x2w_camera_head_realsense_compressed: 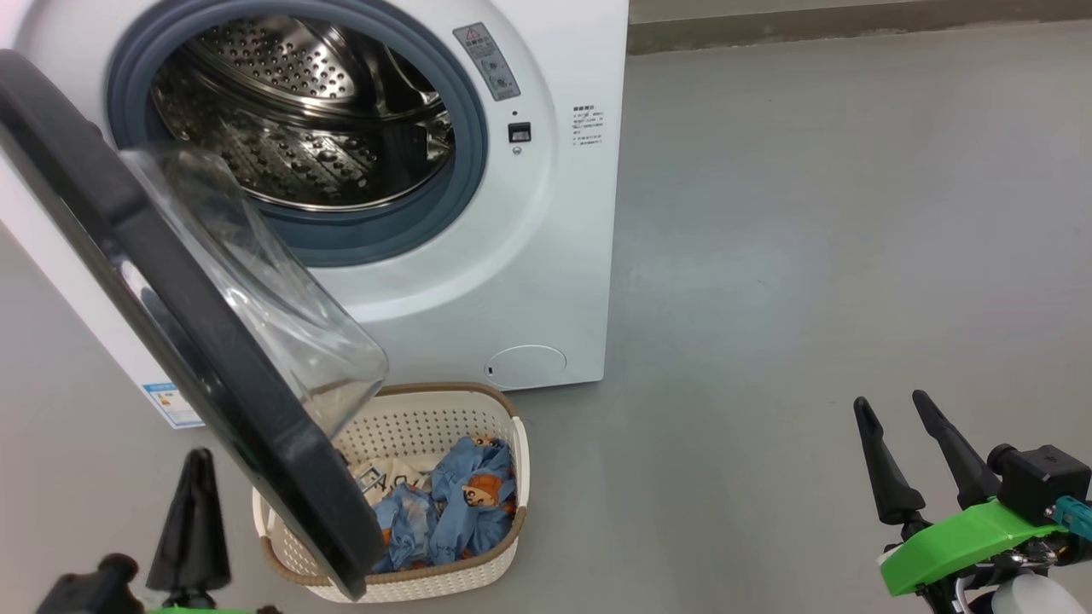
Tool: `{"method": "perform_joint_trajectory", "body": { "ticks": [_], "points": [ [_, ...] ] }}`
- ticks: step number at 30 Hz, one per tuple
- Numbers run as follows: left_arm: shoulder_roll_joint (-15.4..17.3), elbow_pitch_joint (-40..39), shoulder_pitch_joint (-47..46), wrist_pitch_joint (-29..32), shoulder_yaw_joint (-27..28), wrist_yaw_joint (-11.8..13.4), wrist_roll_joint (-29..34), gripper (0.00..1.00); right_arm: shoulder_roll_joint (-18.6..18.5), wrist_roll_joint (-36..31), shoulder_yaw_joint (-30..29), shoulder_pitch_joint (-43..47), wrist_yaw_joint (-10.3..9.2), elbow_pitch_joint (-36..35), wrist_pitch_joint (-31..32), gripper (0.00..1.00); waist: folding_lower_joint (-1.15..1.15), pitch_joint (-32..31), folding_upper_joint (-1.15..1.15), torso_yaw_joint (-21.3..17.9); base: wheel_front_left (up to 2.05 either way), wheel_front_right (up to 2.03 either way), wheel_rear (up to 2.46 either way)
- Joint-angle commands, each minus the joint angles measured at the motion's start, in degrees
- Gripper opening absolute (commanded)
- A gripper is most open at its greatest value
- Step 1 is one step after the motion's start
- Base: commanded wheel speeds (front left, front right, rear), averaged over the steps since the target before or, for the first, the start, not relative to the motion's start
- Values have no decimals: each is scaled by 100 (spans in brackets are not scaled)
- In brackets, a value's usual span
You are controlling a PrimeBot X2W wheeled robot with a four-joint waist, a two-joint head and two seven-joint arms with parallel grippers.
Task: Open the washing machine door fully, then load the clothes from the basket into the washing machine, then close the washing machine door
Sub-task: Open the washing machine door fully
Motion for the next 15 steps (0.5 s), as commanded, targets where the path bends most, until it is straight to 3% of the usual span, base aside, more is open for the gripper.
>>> {"method": "perform_joint_trajectory", "body": {
  "ticks": [1, 10, 15],
  "points": [
    [57, -269, -175, -36, 210, -12, 94, 0, -107, -34, 98, -197, 32, -159, -71, 100, 0, 4, 0, 3, 0, 0, 0],
    [-46, -2112, -317, -36, 336, -12, 416, 0, -91, 0, 145, -195, 32, -227, -71, 100, 0, 3, 0, 44, 0, 0, 0],
    [-45, -2845, -231, -36, -246, -12, 445, 0, -79, 42, 218, -213, 32, -224, -71, 100, 0, -11, 0, 49, 0, 0, 0]
  ]
}}
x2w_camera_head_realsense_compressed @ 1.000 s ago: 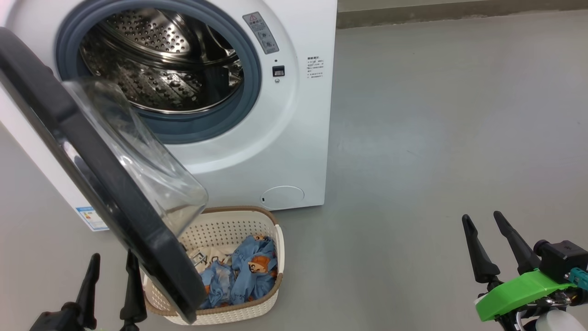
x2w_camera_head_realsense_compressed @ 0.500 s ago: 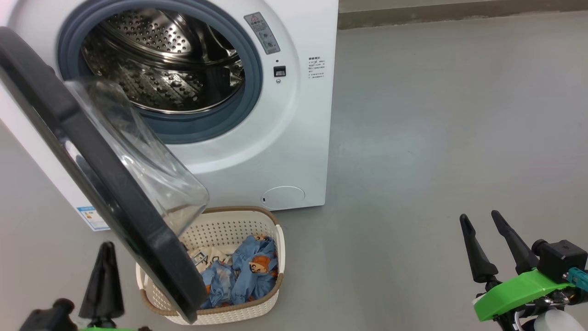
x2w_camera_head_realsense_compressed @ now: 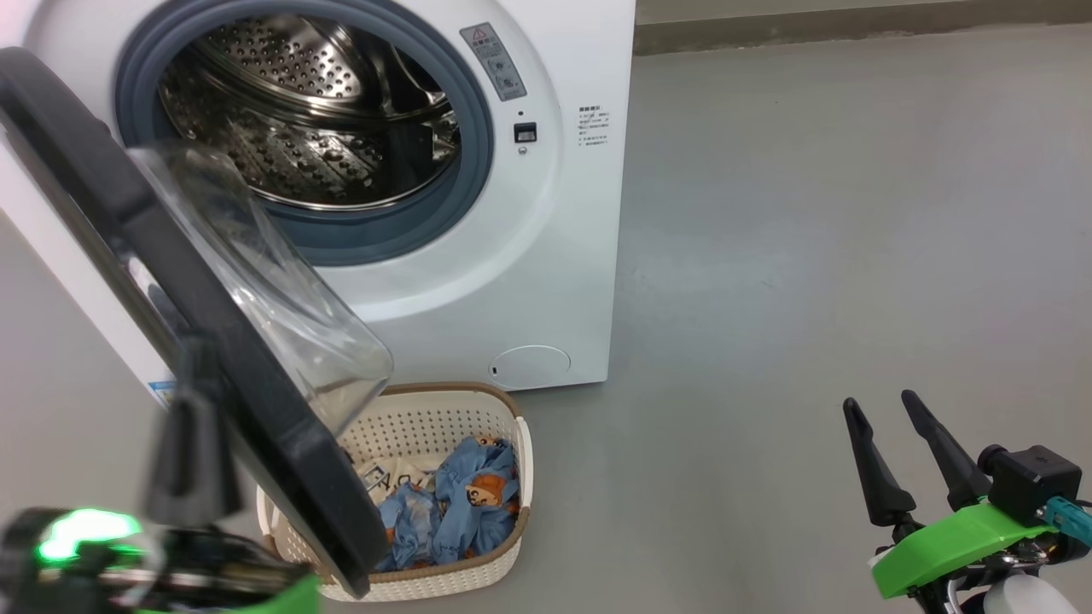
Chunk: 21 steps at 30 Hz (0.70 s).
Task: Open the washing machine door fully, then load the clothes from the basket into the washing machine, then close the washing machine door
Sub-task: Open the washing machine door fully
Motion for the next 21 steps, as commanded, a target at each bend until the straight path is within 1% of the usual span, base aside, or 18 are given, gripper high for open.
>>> {"method": "perform_joint_trajectory", "body": {
  "ticks": [1, 4, 8, 11, 16, 21],
  "points": [
    [91, -153, -78, -28, -40, -12, 37, 0, -80, 23, 129, -215, 32, -143, -71, 100, 0, -8, 0, -3, 0, 0, 0],
    [177, 19, 92, -28, -627, -12, -52, 0, -63, 64, 168, -231, 32, -127, -71, 100, 0, -14, 0, -24, 0, 0, 0],
    [189, 500, 210, 7, -954, -12, -268, 0, -33, 90, 206, -232, 32, -116, -71, 100, 0, -7, 0, -51, 0, 0, 0],
    [257, 851, 166, 65, -1077, -12, -419, 0, -16, 104, 244, -246, 32, -104, -71, 100, 0, 13, 0, -88, 0, 0, 0],
    [341, 1412, 26, 103, -1098, -12, -620, 0, 19, 131, 294, -258, 32, -82, -71, 100, 0, 47, 0, -170, 0, 0, 0],
    [323, 1813, -121, 107, -1156, -12, -786, 0, 24, 160, 305, -260, 32, -37, -71, 100, 0, 81, 0, -220, 0, 0, 0]
  ]
}}
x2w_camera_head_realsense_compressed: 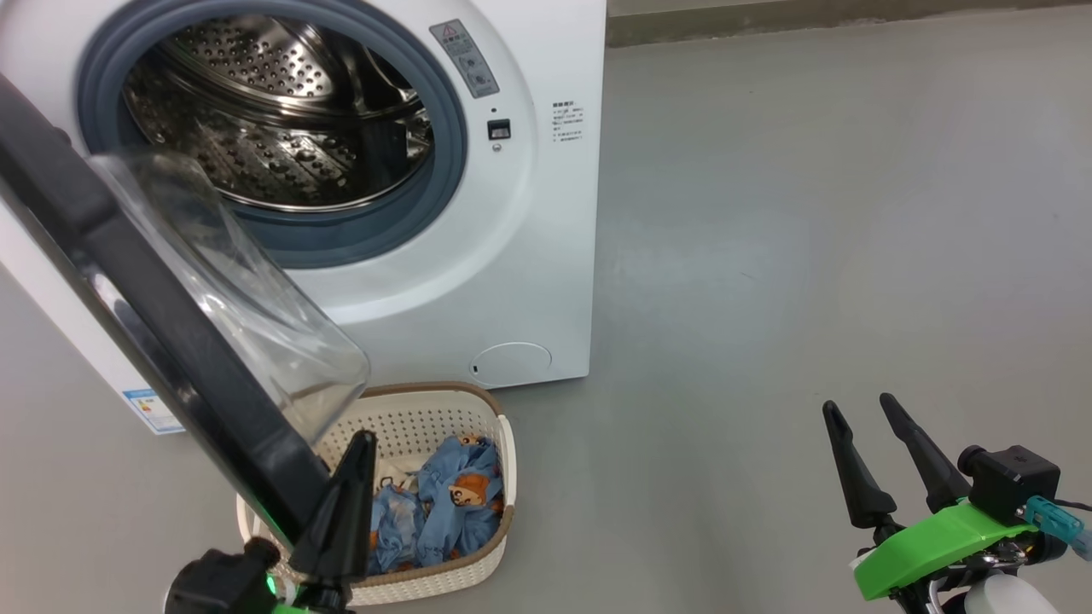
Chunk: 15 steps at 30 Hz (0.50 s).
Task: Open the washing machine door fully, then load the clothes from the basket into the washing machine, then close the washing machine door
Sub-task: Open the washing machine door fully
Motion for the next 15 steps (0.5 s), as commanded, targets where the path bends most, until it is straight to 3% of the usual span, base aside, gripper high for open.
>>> {"method": "perform_joint_trajectory", "body": {
  "ticks": [1, 15],
  "points": [
    [10, -4, -279, 4, 156, -11, -76, 0, -77, 36, 113, -192, 32, -104, -71, 100, 0, 13, 0, -15, 0, 0, 0],
    [45, 608, -422, -59, 498, 186, -286, 0, 12, 26, 51, -169, 32, -62, -71, 100, 0, 64, 0, 118, 0, 0, 0]
  ]
}}
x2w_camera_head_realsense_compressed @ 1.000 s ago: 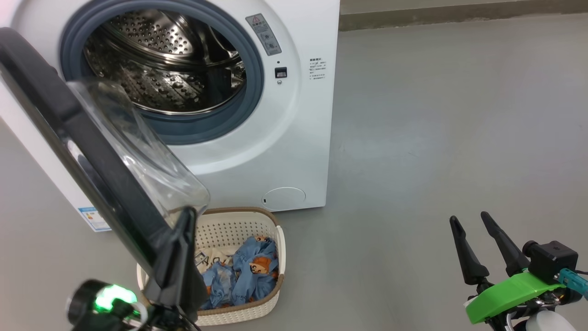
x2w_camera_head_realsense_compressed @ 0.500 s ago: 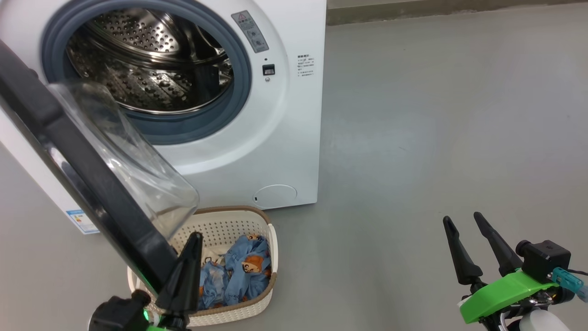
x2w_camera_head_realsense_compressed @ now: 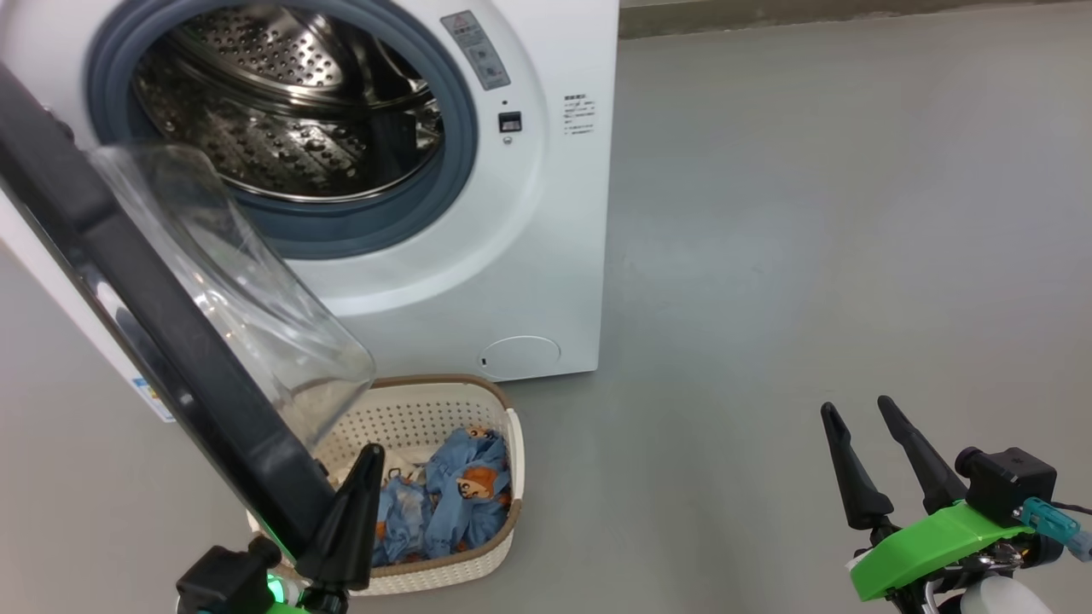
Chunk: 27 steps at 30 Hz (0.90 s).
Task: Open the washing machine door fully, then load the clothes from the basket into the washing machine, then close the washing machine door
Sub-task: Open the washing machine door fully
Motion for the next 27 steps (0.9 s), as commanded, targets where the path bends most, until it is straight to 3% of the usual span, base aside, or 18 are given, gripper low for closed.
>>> {"method": "perform_joint_trajectory", "body": {
  "ticks": [1, 14, 27],
  "points": [
    [129, -100, -252, -57, 375, 104, -75, 0, -51, 26, 86, -166, 32, -86, -71, 100, 0, 18, 0, 82, 0, 0, 0],
    [271, -208, -36, -52, 521, 212, -133, 0, 6, 39, 50, -147, 32, 78, -71, 100, 0, -45, 0, 703, 0, 0, 0],
    [464, -175, 41, 202, 768, 513, -236, 0, 54, 75, 58, -113, 32, 171, -71, 100, 0, -177, 0, 1248, 0, 0, 0]
  ]
}}
